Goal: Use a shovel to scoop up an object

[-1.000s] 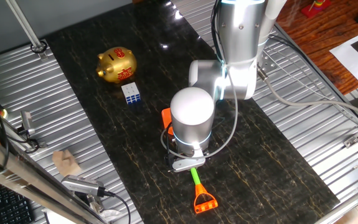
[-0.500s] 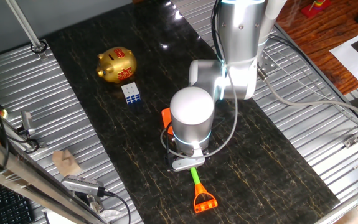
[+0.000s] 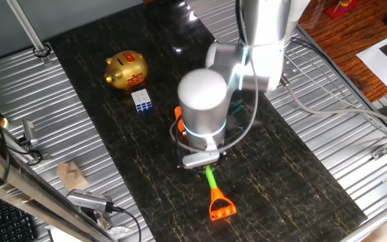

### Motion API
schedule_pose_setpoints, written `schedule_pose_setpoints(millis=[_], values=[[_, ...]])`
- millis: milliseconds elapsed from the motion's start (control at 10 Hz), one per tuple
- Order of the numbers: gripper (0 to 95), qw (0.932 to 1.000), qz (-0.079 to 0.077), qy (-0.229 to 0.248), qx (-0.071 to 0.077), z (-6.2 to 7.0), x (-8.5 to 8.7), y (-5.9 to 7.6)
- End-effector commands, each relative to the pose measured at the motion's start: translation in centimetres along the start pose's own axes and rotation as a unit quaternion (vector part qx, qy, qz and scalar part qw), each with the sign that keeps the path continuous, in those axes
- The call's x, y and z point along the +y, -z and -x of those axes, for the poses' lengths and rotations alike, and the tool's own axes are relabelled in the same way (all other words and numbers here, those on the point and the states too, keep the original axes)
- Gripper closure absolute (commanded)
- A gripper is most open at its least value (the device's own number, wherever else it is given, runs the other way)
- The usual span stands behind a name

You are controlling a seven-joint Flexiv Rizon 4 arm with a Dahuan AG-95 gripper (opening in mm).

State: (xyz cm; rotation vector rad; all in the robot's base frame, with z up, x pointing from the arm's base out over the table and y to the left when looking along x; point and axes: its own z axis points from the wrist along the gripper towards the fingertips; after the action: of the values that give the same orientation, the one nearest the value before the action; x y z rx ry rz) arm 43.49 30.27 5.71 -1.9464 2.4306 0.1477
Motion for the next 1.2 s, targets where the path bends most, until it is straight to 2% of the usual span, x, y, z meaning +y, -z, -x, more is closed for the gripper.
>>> schedule_pose_setpoints(millis=[100, 300, 600, 900, 1200], values=[[95.0, 1.0000, 0.003, 0.006, -0.004, -0.3, -0.6, 0.9], [95.0, 0.9995, -0.015, 0.002, -0.028, -0.2, -1.4, 1.6], [95.0, 0.9983, -0.027, -0.001, -0.051, -0.6, -1.7, 2.2], [95.0, 0.9979, -0.030, 0.017, -0.055, -0.9, -3.0, 3.3], [95.0, 0.9970, -0.028, 0.041, -0.060, -1.0, -4.5, 3.2]])
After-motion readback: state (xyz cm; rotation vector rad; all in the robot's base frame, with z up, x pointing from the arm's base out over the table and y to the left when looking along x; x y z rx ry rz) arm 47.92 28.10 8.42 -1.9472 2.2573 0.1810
